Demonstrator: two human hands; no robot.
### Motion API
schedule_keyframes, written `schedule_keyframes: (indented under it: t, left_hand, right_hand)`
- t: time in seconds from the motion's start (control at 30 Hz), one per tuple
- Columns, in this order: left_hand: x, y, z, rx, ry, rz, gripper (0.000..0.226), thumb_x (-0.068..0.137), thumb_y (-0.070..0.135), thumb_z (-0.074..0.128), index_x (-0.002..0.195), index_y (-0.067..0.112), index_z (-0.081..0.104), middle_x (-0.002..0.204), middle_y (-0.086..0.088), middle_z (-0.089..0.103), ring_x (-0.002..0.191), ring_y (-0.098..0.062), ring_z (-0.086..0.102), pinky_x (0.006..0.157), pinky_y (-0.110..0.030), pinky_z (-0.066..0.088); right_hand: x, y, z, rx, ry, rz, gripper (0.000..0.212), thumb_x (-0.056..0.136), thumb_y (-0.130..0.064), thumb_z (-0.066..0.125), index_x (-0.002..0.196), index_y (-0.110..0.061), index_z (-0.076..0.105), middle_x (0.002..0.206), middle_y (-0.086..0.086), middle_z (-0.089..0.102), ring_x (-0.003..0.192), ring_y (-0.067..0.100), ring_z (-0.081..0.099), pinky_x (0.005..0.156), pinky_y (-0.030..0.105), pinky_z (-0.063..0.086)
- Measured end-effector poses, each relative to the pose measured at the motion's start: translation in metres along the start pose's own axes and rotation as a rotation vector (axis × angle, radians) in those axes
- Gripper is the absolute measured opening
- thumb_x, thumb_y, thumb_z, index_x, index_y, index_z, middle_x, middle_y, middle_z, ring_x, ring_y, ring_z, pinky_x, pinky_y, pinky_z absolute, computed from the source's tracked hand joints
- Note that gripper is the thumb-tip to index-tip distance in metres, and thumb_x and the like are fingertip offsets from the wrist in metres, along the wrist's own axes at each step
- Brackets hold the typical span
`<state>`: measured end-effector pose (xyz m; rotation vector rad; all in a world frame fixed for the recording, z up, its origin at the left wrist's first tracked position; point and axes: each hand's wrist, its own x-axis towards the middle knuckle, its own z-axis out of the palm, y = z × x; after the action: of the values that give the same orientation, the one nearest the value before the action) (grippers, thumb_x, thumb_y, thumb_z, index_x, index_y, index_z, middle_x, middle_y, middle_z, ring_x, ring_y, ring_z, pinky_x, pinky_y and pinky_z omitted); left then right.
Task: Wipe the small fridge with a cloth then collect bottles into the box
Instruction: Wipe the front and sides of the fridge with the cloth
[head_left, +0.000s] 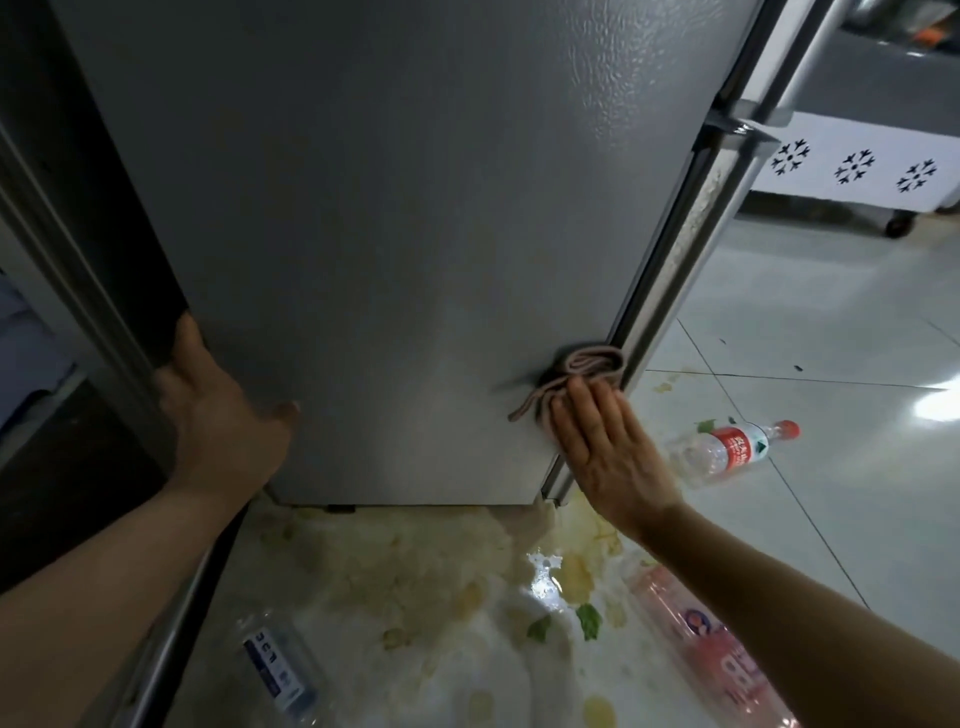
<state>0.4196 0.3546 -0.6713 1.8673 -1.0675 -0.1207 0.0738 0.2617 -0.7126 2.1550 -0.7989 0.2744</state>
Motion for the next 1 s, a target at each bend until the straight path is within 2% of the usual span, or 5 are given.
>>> schedule_keyframes:
  t: [0.17,0.37,0.5,0.83,1.0]
  left_hand:
    - [-0.005,-0.020,0.002,-0.028,-0.112,-0.049,0.103,0.072,0.006,0.076,0.148,0.018,0.007,0.145,-0.020,0.019,0.132,-0.025,0.021,0.112,-0.043,0.027]
    - [-0.004,-0.040,0.009,-0.034,-0.130,-0.080,0.106,0.067,0.007,0.078,0.144,0.028,0.008,0.141,-0.019,0.024,0.127,-0.036,0.038,0.101,-0.053,0.041]
    - [-0.001,-0.048,0.014,-0.019,-0.121,-0.046,0.106,0.067,0.007,0.077,0.142,0.030,0.005,0.145,-0.013,0.021,0.133,-0.032,0.031,0.101,-0.056,0.040]
    - [-0.005,-0.045,0.017,-0.027,-0.106,-0.024,0.108,0.066,0.003,0.079,0.145,0.025,0.009,0.147,-0.013,0.023,0.119,-0.019,0.045,0.095,-0.052,0.047]
    - [-0.003,-0.046,0.001,-0.067,-0.215,0.080,0.105,0.067,0.009,0.081,0.146,0.020,0.012,0.144,-0.002,0.031,0.123,-0.016,0.041,0.099,-0.045,0.045]
  right_hand:
    - [0.002,0.024,-0.026,-0.004,0.147,-0.048,0.052,0.090,-0.005,0.041,0.141,-0.011,0.041,0.148,0.018,0.029,0.134,0.035,0.031,0.114,0.050,0.019]
    - [0.040,0.056,-0.056,0.448,0.334,0.391,0.031,0.091,-0.027,0.065,0.116,-0.017,0.049,0.108,-0.003,0.046,0.084,0.019,0.049,0.060,0.040,0.048]
    - [0.046,0.040,-0.046,0.381,0.417,0.333,0.024,0.091,-0.013,0.063,0.111,-0.003,0.054,0.113,0.016,0.051,0.086,0.030,0.054,0.057,0.033,0.050]
    - [-0.010,-0.025,0.001,0.447,-0.087,-0.019,0.024,0.078,0.000,0.063,0.101,-0.005,0.067,0.095,0.019,0.061,0.076,0.033,0.060,0.041,0.031,0.051]
    - [-0.003,-0.021,-0.006,0.487,-0.051,-0.022,0.019,0.078,-0.001,0.063,0.096,-0.006,0.067,0.096,0.015,0.060,0.073,0.029,0.059,0.048,0.036,0.052]
